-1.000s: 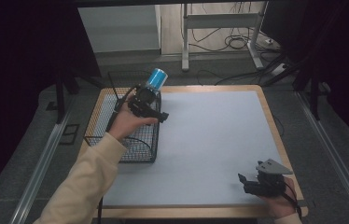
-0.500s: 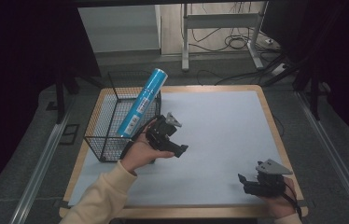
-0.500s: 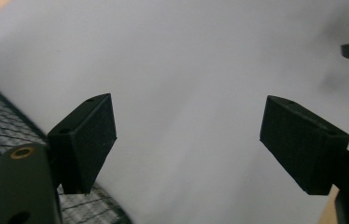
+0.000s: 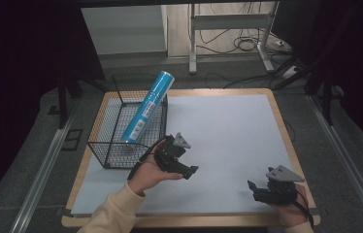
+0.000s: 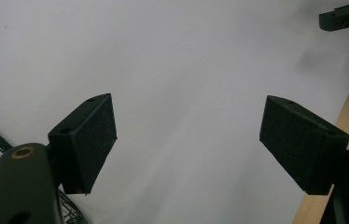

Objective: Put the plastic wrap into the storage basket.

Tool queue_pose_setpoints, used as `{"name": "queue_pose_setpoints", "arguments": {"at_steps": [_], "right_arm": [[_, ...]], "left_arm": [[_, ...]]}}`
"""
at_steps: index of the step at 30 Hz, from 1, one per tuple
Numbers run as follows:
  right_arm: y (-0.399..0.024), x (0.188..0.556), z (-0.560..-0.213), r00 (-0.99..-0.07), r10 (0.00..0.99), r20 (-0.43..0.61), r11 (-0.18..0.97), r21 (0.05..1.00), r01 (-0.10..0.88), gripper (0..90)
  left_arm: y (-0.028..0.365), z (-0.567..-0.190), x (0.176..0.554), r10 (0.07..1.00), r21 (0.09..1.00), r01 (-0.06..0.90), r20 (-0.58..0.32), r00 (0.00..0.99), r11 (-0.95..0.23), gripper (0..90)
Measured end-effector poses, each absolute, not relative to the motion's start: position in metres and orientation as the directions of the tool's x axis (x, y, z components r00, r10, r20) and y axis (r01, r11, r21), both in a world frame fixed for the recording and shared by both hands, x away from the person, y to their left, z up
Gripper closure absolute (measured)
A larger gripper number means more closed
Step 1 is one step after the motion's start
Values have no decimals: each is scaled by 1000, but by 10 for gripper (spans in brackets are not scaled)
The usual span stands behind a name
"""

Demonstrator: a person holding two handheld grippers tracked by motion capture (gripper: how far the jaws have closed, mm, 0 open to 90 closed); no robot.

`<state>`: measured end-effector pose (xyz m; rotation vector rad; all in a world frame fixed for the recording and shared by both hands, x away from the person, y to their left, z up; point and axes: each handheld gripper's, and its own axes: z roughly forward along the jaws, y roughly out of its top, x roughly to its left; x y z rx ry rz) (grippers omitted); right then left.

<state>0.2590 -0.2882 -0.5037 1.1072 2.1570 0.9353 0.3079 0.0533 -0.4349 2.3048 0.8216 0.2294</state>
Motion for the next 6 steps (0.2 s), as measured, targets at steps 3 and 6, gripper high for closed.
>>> {"name": "queue_pose_setpoints", "arguments": {"at_steps": [3, 6], "right_arm": [[-289, 259, -503, -517, 844, -146, 420, 778, 467, 140], [-289, 258, -502, -517, 844, -147, 418, 783, 460, 140]], "left_arm": [[53, -437, 308, 615, 647, 501, -61, 786, -575, 181], [54, -438, 308, 620, 648, 505, -65, 782, -570, 181]]}}
